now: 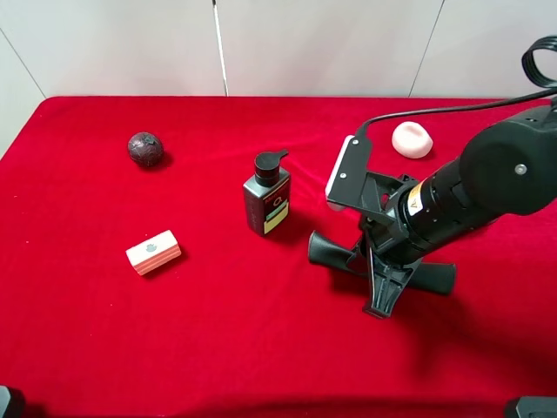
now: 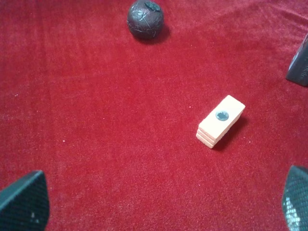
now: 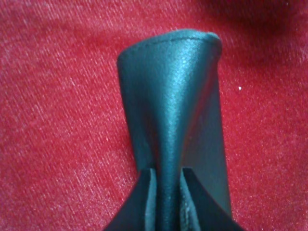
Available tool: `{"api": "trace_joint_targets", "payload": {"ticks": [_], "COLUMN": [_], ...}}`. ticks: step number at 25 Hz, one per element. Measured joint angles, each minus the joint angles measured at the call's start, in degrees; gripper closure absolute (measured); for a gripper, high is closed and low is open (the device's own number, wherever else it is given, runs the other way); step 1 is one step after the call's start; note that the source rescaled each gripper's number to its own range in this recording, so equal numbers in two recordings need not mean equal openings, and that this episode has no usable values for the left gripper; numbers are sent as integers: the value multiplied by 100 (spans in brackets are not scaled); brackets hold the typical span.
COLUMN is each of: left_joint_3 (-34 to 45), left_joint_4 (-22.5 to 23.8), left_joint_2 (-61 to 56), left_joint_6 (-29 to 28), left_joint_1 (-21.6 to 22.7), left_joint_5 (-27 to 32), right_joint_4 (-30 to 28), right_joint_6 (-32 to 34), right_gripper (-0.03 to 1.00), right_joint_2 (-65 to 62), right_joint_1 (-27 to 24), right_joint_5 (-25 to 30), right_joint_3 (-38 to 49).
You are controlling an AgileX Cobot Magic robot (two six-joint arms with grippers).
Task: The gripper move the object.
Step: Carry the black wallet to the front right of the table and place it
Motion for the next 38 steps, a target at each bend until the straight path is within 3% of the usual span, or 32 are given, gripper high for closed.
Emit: {"api": "trace_joint_targets", "payload": {"ticks": [20, 38], "left_joint_3": [0, 0], "left_joint_4": [0, 0], "left_joint_2": [0, 0], "left_joint_6": [0, 0], "left_joint_1": [0, 0], "left_joint_5": [0, 0], "right_joint_4": [-18, -33], "right_joint_6": [0, 0], "right_gripper": [94, 56], "right_joint_2": [0, 0], "right_joint_1": [0, 0], "right_joint_5": [126, 129], "right_joint_3": [0, 0]}}
